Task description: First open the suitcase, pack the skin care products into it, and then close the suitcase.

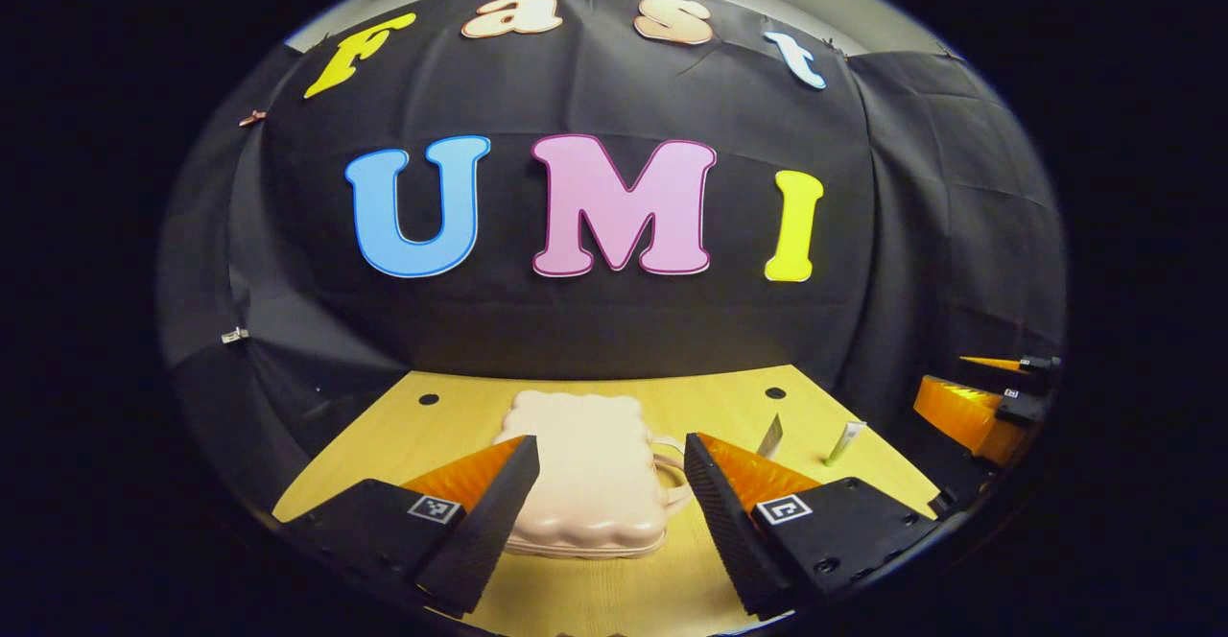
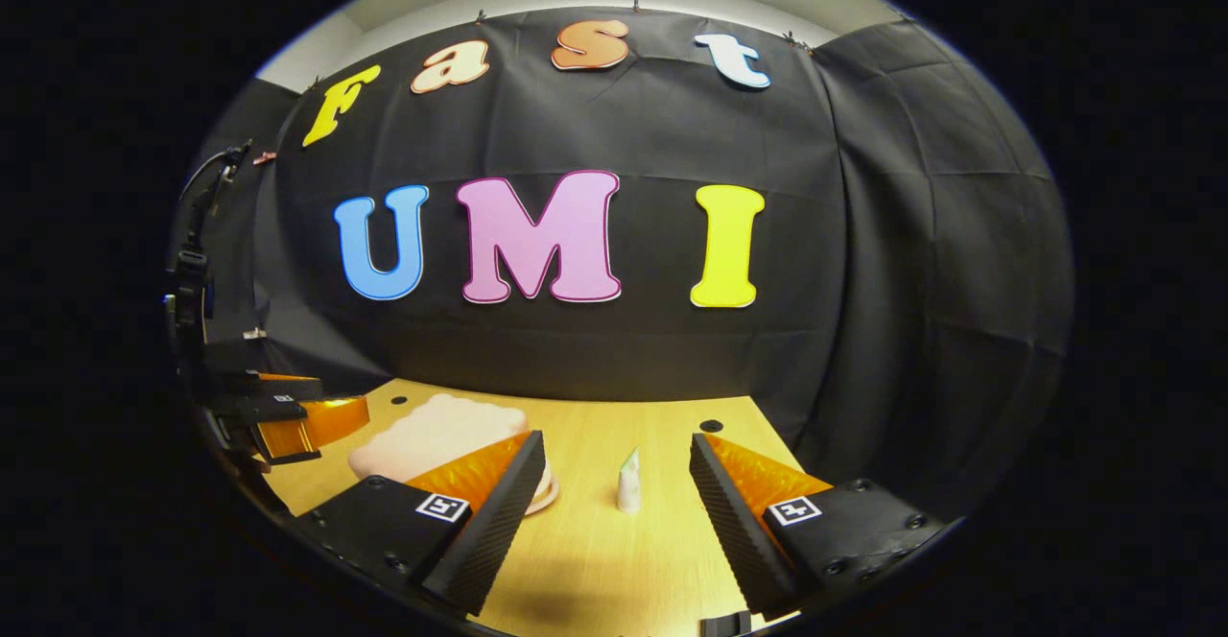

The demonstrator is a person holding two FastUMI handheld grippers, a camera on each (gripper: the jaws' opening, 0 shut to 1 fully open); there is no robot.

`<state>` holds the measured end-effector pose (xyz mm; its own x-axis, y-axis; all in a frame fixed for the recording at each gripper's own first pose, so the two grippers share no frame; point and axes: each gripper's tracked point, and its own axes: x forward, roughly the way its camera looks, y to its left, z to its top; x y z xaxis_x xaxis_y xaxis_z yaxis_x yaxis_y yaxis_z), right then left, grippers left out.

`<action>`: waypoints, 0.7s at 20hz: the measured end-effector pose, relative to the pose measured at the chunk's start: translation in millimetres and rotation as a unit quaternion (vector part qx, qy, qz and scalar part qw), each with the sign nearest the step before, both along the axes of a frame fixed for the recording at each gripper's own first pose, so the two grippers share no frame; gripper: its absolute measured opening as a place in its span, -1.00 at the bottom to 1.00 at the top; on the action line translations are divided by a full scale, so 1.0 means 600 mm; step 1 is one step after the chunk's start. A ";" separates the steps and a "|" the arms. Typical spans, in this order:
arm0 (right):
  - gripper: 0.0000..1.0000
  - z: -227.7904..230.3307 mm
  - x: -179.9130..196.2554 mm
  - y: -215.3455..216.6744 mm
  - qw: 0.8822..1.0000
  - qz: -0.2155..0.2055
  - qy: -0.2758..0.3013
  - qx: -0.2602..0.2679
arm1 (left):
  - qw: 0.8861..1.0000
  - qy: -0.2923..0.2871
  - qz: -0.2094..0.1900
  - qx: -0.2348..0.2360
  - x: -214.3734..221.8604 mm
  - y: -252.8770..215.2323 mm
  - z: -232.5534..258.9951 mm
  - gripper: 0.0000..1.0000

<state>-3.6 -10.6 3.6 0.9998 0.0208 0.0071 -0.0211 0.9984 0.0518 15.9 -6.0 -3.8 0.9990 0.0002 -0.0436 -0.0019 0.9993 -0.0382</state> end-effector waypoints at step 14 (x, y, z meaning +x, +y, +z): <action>0.93 -0.006 0.063 -0.059 1.000 0.006 0.007 0.022 | 0.998 0.031 -0.051 0.003 0.096 -0.113 -0.023 0.92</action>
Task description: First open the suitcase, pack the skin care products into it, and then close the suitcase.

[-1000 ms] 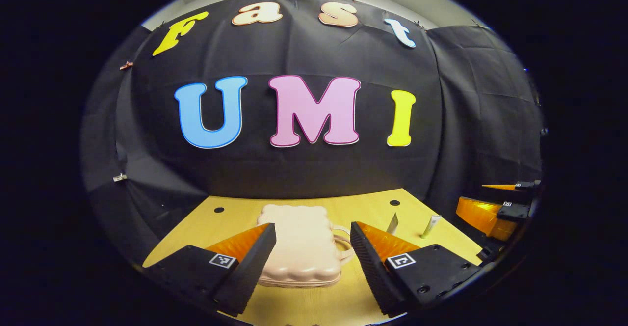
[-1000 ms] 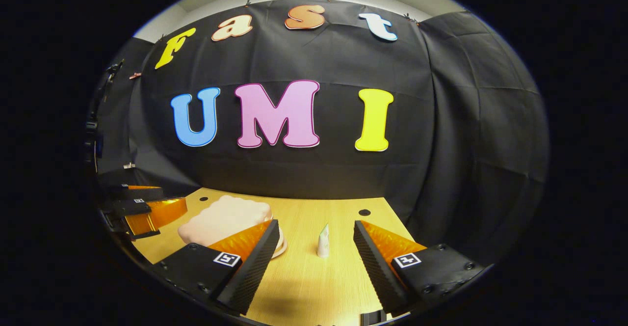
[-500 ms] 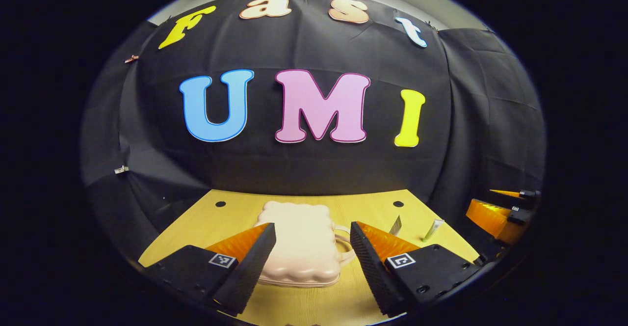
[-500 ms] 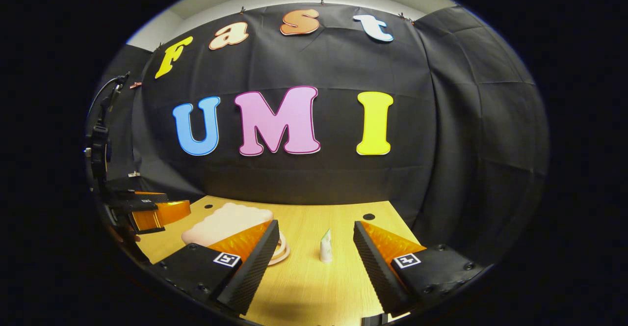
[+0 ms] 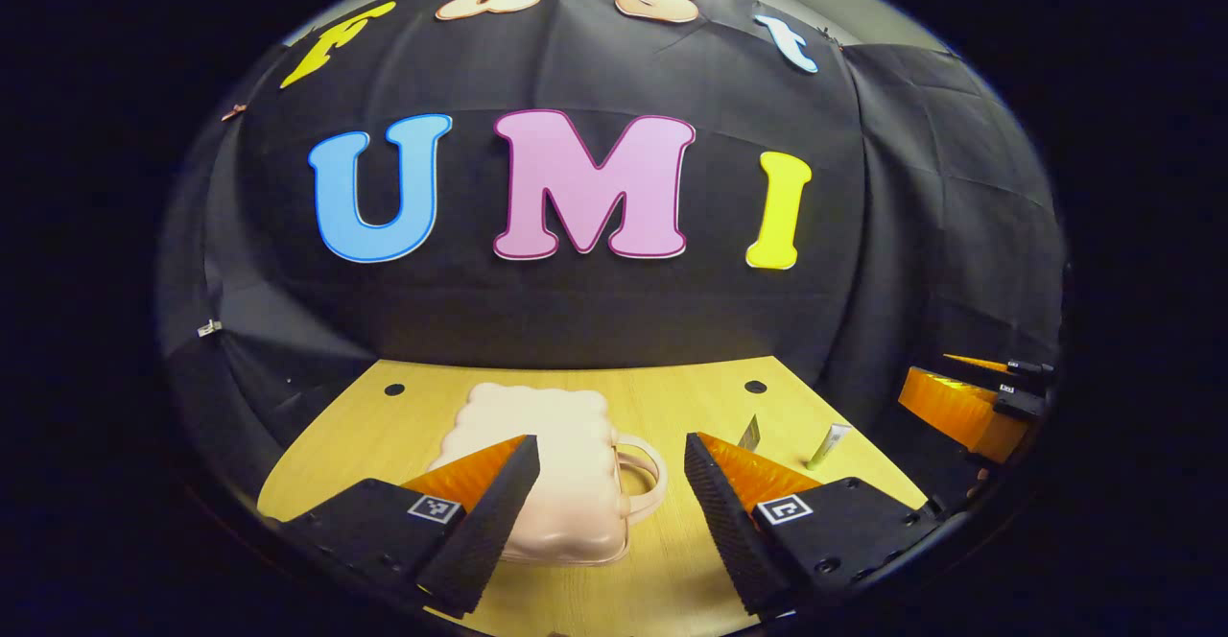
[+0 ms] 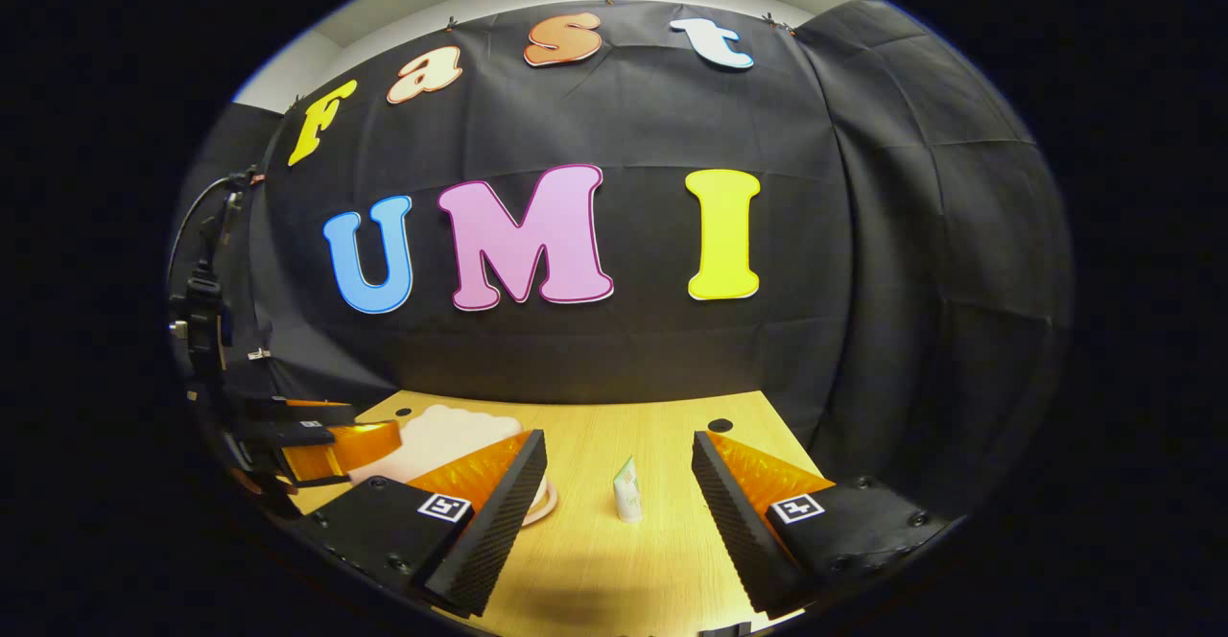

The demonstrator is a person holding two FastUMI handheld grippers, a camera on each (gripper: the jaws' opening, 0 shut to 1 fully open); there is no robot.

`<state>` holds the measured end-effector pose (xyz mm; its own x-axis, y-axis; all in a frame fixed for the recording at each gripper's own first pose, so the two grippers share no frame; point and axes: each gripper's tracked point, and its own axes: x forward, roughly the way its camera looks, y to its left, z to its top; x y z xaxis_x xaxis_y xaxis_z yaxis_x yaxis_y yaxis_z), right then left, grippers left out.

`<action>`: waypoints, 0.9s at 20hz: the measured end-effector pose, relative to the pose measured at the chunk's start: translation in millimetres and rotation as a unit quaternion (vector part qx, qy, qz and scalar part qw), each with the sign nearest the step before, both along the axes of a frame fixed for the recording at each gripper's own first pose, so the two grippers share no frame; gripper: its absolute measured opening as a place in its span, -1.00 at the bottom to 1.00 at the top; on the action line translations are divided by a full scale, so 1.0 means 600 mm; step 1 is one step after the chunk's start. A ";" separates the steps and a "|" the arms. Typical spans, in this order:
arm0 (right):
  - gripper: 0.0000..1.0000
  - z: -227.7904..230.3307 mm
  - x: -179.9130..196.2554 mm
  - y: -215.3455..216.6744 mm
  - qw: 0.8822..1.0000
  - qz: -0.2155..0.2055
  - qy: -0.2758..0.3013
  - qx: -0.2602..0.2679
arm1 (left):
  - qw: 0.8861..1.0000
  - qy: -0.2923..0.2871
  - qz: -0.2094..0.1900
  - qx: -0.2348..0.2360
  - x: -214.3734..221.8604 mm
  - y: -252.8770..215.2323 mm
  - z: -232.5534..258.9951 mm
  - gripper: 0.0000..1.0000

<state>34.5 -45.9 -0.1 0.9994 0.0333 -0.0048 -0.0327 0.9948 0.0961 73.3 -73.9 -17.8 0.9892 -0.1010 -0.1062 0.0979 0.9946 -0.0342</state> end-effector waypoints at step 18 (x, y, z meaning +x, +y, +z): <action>0.95 -0.179 0.008 -0.066 0.993 0.019 0.116 -0.001 | 0.979 0.199 -0.021 0.047 0.299 -0.145 -0.290 0.70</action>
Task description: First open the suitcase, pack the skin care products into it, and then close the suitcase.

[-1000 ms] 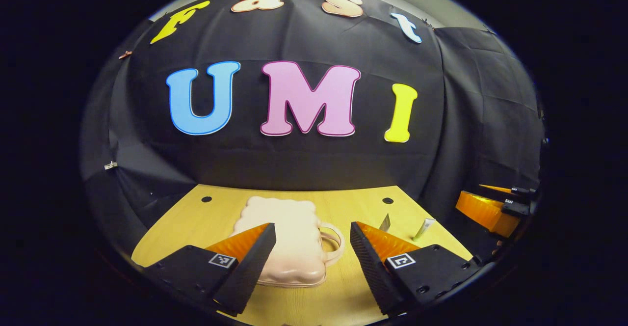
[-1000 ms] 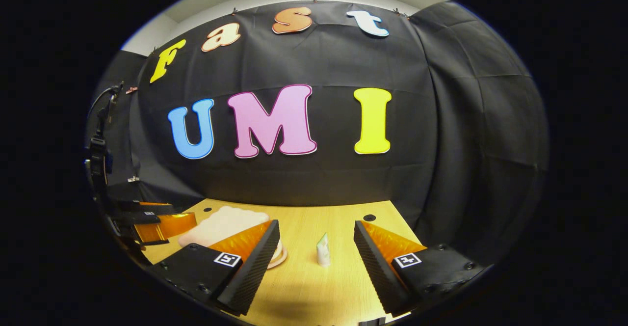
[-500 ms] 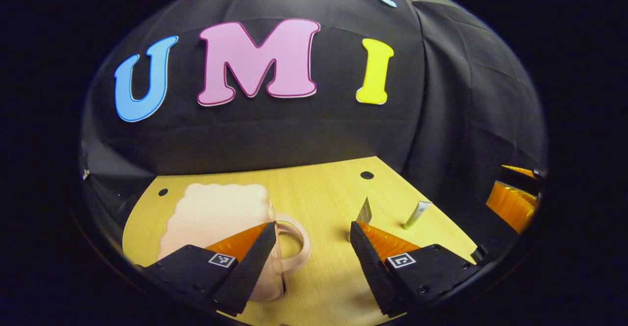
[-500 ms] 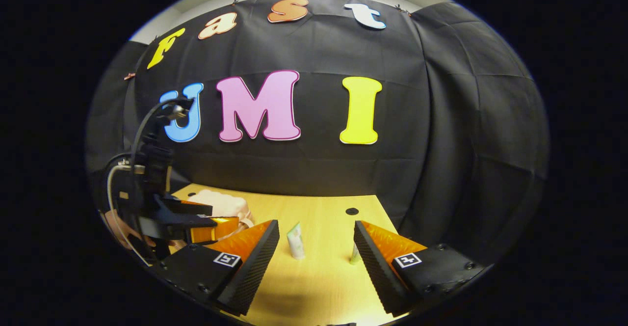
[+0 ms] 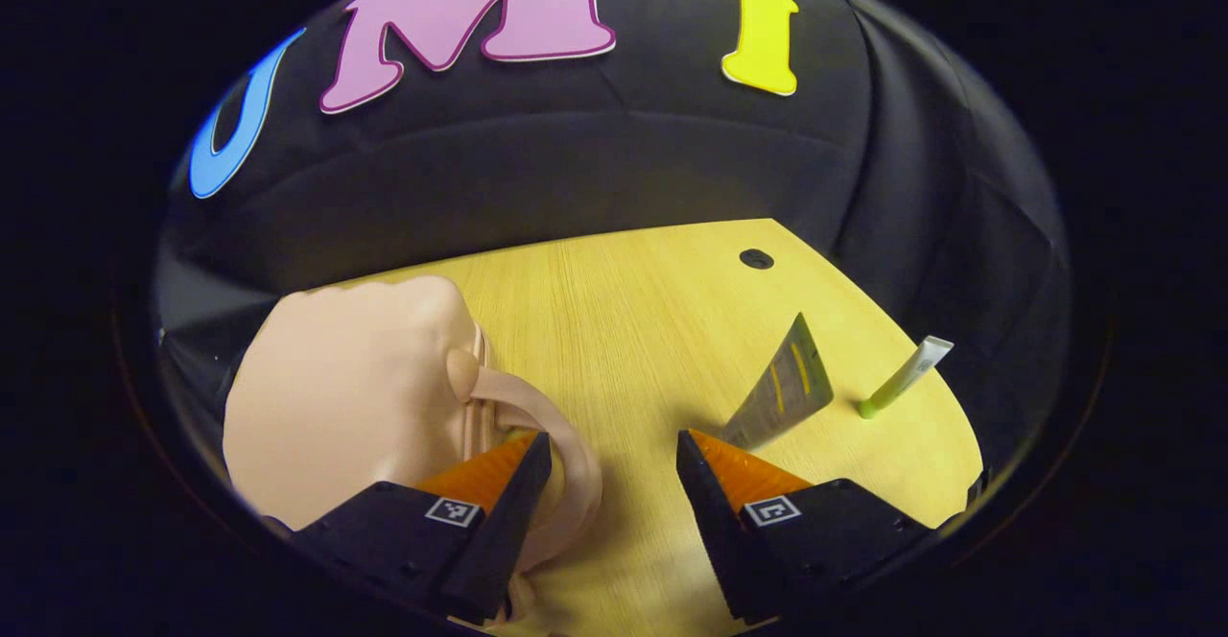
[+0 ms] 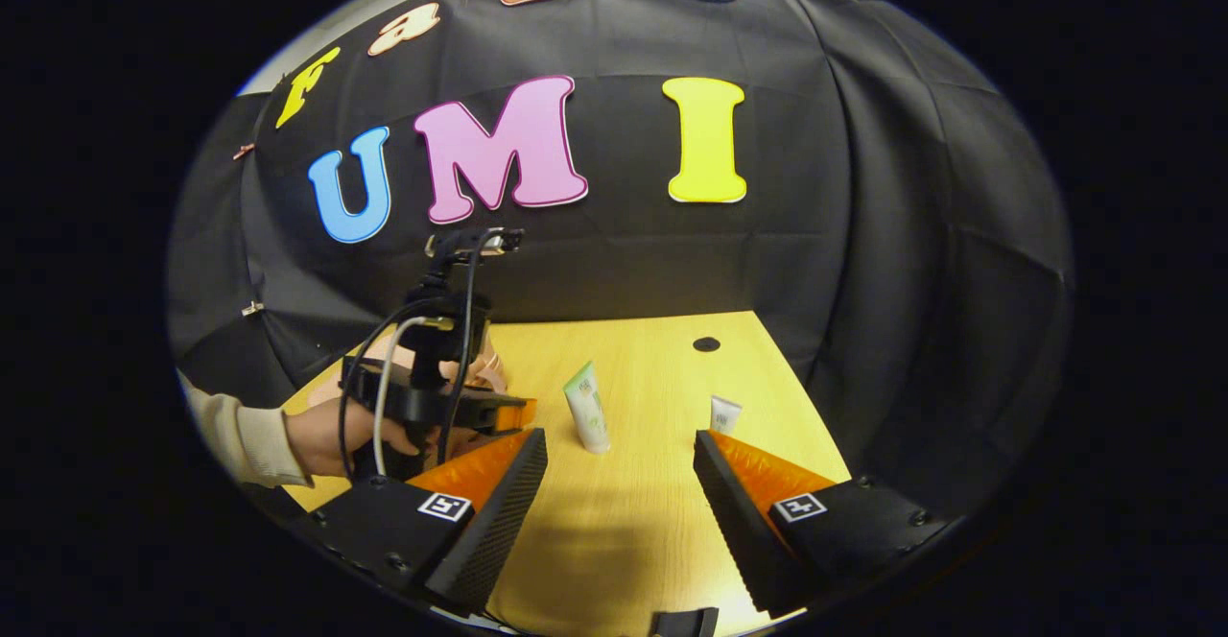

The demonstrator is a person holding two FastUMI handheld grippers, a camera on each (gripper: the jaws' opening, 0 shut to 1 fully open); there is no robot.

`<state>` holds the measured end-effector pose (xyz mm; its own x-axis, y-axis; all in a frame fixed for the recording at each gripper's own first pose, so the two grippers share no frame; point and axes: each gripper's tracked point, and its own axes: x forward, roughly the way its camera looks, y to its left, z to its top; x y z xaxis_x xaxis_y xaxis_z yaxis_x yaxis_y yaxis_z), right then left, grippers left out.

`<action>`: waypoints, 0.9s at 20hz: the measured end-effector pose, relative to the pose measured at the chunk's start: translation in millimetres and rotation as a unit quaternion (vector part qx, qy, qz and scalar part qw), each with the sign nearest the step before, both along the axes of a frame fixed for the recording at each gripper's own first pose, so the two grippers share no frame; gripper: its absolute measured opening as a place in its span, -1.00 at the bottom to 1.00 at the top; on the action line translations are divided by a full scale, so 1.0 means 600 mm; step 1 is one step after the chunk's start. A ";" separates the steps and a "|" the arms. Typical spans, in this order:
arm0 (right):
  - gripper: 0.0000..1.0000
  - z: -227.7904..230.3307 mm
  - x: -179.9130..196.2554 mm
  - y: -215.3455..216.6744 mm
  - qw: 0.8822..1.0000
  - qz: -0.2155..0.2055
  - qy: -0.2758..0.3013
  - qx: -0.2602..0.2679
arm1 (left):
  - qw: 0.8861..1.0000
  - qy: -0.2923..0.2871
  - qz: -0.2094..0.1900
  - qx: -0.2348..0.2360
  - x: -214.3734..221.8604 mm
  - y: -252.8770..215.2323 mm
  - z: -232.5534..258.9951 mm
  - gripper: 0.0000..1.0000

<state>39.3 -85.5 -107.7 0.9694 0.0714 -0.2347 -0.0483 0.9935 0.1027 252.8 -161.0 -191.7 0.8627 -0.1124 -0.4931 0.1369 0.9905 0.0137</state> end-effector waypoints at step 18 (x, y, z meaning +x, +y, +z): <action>0.95 -0.004 0.036 0.000 1.000 0.007 0.008 0.007 | 0.996 -0.014 0.031 -0.078 -0.014 0.068 0.151 -0.74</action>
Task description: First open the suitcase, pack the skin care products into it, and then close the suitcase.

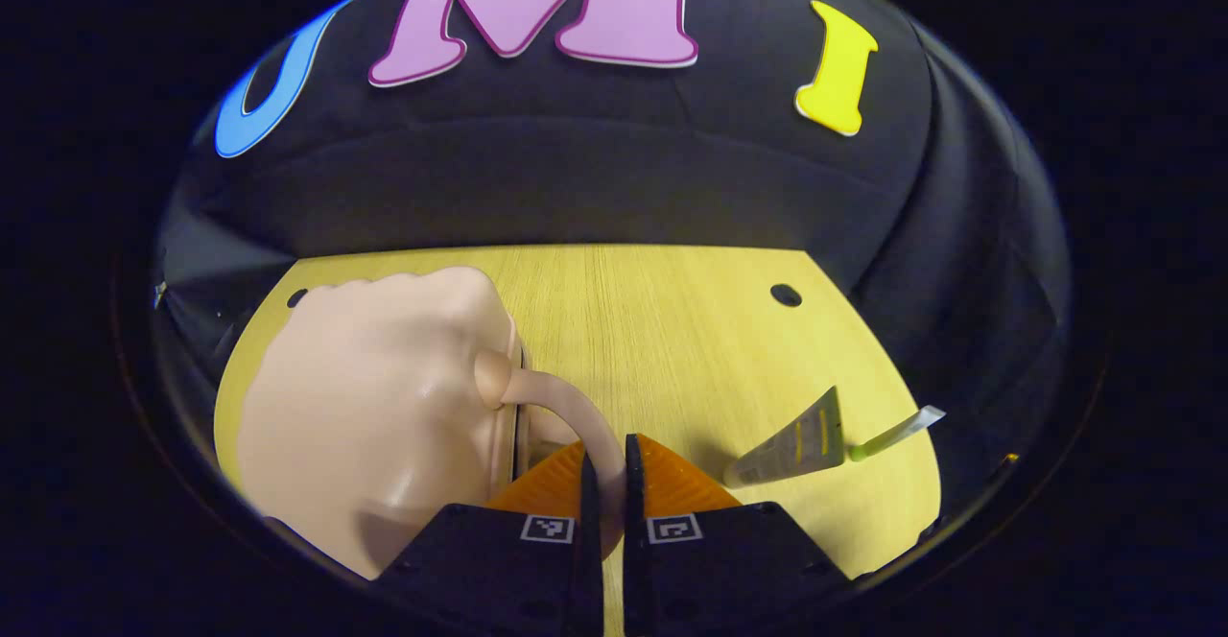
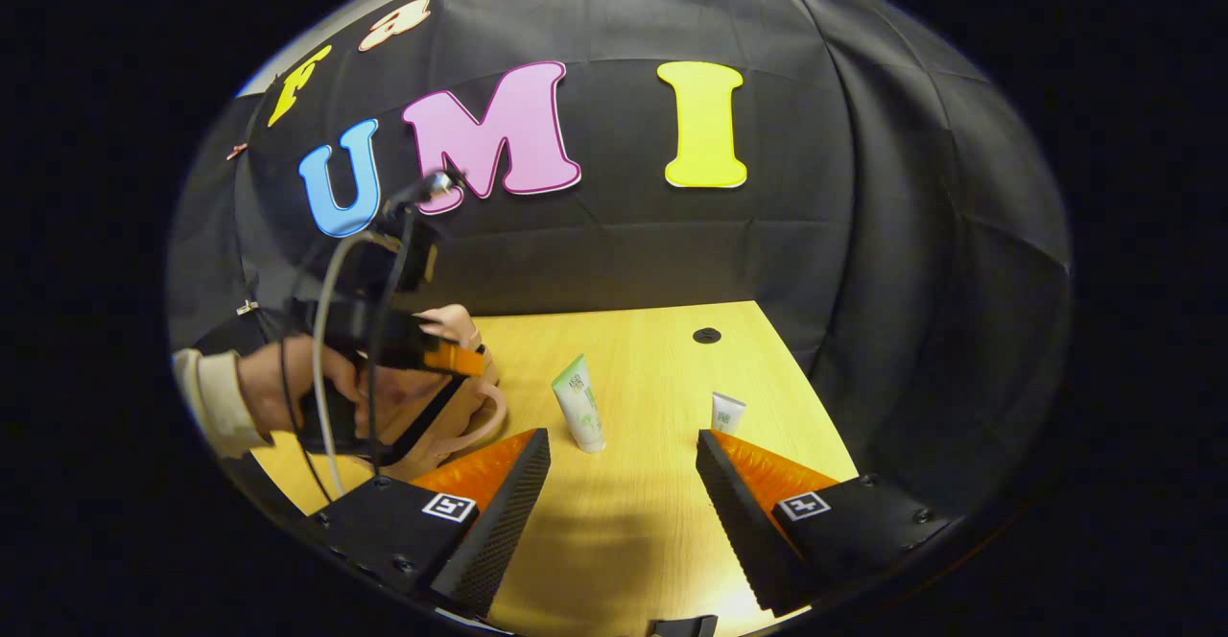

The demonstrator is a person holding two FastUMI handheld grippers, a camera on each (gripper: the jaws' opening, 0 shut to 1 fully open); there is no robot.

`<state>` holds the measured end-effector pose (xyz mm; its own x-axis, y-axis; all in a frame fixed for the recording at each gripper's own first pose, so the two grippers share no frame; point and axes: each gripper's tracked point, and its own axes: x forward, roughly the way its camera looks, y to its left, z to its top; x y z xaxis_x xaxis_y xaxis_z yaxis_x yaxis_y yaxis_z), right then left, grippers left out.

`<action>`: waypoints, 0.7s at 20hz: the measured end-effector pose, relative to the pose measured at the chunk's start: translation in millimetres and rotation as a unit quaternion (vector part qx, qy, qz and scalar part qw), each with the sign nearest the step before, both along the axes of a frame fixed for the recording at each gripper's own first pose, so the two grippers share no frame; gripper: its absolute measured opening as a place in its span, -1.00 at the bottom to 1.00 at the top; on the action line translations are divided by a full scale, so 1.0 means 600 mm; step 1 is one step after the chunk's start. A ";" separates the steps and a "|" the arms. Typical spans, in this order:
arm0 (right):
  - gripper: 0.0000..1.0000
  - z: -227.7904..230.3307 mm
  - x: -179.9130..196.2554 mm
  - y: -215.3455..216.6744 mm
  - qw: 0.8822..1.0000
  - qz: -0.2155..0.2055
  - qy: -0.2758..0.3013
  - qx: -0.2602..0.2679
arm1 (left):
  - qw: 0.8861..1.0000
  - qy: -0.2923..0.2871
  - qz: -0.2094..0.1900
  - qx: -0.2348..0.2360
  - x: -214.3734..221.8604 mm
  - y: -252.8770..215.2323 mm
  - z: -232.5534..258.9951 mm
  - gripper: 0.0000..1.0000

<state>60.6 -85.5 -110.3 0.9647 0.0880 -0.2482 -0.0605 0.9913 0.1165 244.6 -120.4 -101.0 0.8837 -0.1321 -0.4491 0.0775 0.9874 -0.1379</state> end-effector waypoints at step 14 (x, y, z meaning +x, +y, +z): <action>0.95 0.020 0.061 0.064 0.999 0.020 -0.009 -0.027 | 0.976 -0.104 0.176 0.081 -0.081 0.675 0.204 -0.75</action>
<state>97.2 -47.0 -98.2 0.9649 0.1138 -0.2366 -0.1019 0.9929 0.0619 196.0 284.7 21.6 0.9355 0.2542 -0.2455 -0.2613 0.9653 0.0040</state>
